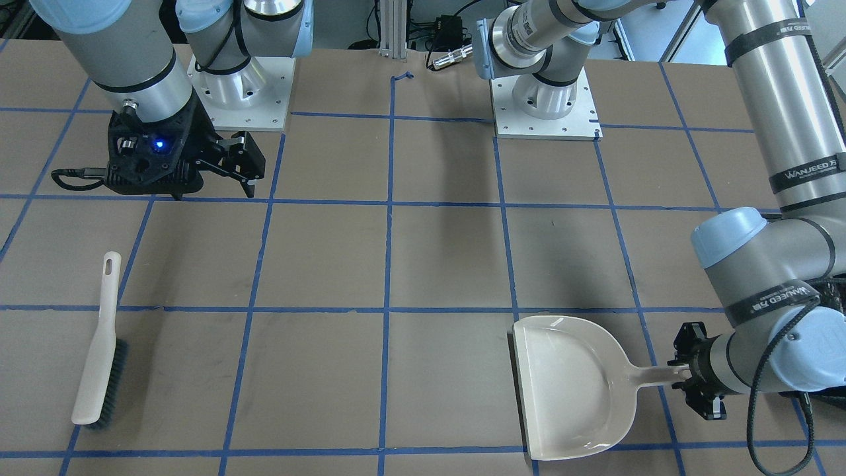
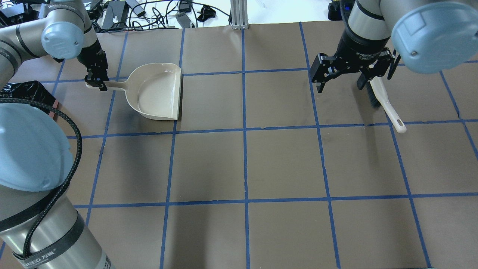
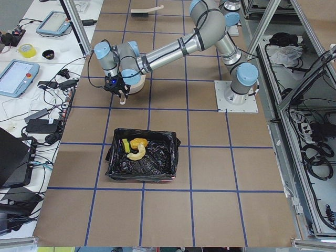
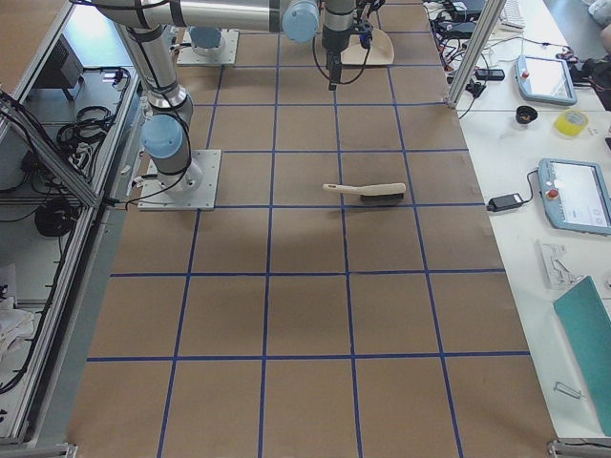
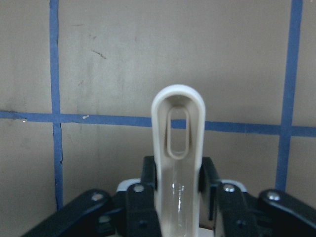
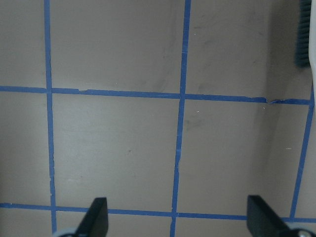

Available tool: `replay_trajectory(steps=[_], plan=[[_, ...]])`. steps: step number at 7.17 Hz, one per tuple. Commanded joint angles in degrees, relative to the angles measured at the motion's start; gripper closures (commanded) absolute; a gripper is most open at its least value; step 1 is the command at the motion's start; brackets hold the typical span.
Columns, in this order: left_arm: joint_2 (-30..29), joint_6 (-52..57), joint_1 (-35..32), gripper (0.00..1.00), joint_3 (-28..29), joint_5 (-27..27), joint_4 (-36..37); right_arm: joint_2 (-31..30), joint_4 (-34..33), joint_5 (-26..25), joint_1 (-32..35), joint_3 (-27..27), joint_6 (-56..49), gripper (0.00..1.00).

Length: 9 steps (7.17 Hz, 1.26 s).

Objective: Sweep and dump trash into bin
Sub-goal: 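Return the empty dustpan with the left gripper while the right releases the brush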

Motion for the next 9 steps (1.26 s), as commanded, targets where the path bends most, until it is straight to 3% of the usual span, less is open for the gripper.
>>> replay_trajectory(steps=[1, 2, 3, 4, 5, 7, 8, 9], plan=[[0.44, 2.51, -0.78, 1.00, -0.44, 0.31, 0.11, -0.14, -0.40, -0.27, -0.02, 0.00, 0.21, 0.00], [0.62, 2.79, -0.87, 1.00, -1.31, 0.83, 0.20, -0.23, -0.93, -0.44, -0.10, -0.09, 0.56, 0.00], [0.62, 2.70, -0.87, 0.85, -2.36, 1.71, 0.37, -0.23, -1.46, -0.53, -0.63, -0.09, 1.35, 0.00], [0.53, 2.70, -0.87, 0.76, -2.72, 1.89, 1.59, -0.06, -1.55, -0.44, -0.72, 0.00, 1.44, 0.00], [0.62, 2.70, -0.87, 0.63, -2.90, 1.89, 2.13, 0.03, -2.85, -0.53, -0.98, 0.08, 1.53, 0.00], [1.23, 2.61, -0.87, 0.24, -2.90, 1.98, 2.04, -0.05, -2.87, -0.62, -1.07, 0.26, 1.71, 0.00], [1.58, 2.44, -0.87, 0.15, -3.08, 1.89, 2.04, -0.05, -2.87, -0.62, -1.07, 0.26, 1.71, 0.00], [1.85, 2.44, -0.87, 0.13, -3.08, 1.89, 2.04, -0.05, -2.87, -0.62, -1.07, 0.26, 1.71, 0.00]])
